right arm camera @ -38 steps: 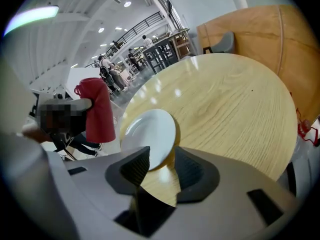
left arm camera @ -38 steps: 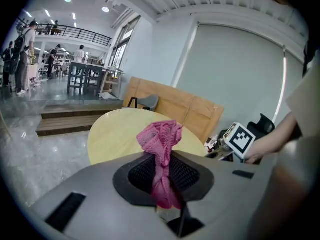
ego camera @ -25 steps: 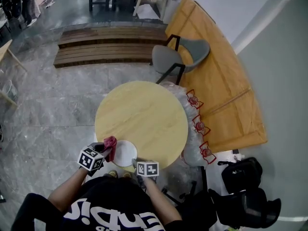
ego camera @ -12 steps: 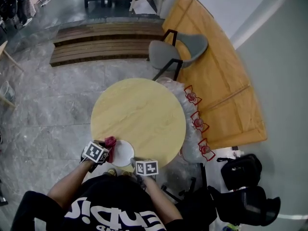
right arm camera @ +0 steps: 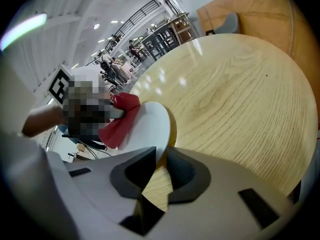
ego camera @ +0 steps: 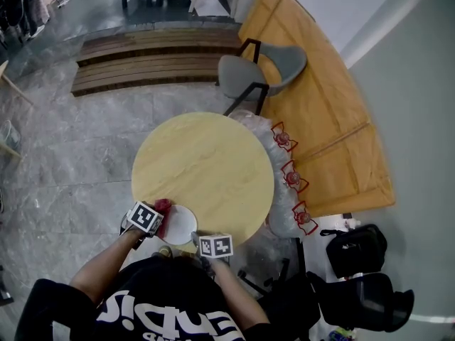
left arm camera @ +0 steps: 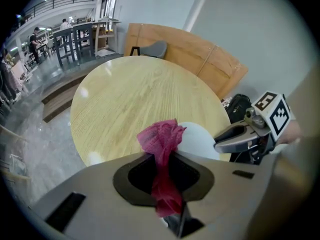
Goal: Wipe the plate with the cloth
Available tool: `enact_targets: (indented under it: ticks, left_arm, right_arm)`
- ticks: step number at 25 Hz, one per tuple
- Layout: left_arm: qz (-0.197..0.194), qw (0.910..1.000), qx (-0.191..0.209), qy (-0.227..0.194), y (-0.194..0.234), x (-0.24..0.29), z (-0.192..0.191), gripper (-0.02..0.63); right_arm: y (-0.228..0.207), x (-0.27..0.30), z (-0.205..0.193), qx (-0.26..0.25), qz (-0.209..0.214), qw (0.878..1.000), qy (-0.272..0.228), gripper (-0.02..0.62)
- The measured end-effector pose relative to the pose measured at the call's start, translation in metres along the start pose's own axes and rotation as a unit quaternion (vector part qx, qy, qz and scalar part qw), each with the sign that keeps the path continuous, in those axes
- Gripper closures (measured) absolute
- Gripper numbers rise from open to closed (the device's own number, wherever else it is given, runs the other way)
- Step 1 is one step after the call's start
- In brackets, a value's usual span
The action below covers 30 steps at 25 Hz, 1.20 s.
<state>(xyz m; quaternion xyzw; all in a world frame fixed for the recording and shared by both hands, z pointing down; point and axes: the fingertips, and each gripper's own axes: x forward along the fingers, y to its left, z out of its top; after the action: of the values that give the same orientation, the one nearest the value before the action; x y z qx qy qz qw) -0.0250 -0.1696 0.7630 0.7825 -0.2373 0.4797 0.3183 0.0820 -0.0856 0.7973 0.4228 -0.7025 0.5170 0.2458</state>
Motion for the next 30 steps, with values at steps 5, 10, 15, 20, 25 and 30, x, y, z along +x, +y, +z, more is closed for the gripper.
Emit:
enact_targets:
  ticks: [5,10,15,20,25,30]
  left_arm:
    - [0.016,0.9997,0.012,0.016,0.006,0.006,0.003,0.538]
    - [0.001,0.9990,0.003,0.044,-0.003,0.005,0.000,0.538]
    - [0.042,0.9976,0.051,0.020,0.009,0.005,0.022,0.538]
    - [0.022,0.9984,0.044,0.030,0.000,0.012,0.025,0.538]
    - [0.048,0.9961,0.074,0.003,0.008,0.016,0.044,0.538]
    - [0.011,0.9973,0.060,0.042,-0.018,0.020,0.031,0.538]
  right_arm:
    - [-0.002,0.003,0.000,0.010,0.002,1.000,0.005,0.515]
    - [-0.001,0.002,-0.002,0.015,0.005,1.000,0.014,0.515]
    - [0.001,0.001,-0.001,0.016,0.009,1.000,0.020,0.515]
    - [-0.001,0.002,0.000,0.016,0.014,0.999,0.024,0.515]
    - [-0.001,0.001,0.000,0.019,0.017,0.999,0.027,0.515]
    - [-0.001,0.002,0.000,0.019,0.017,0.999,0.027,0.515]
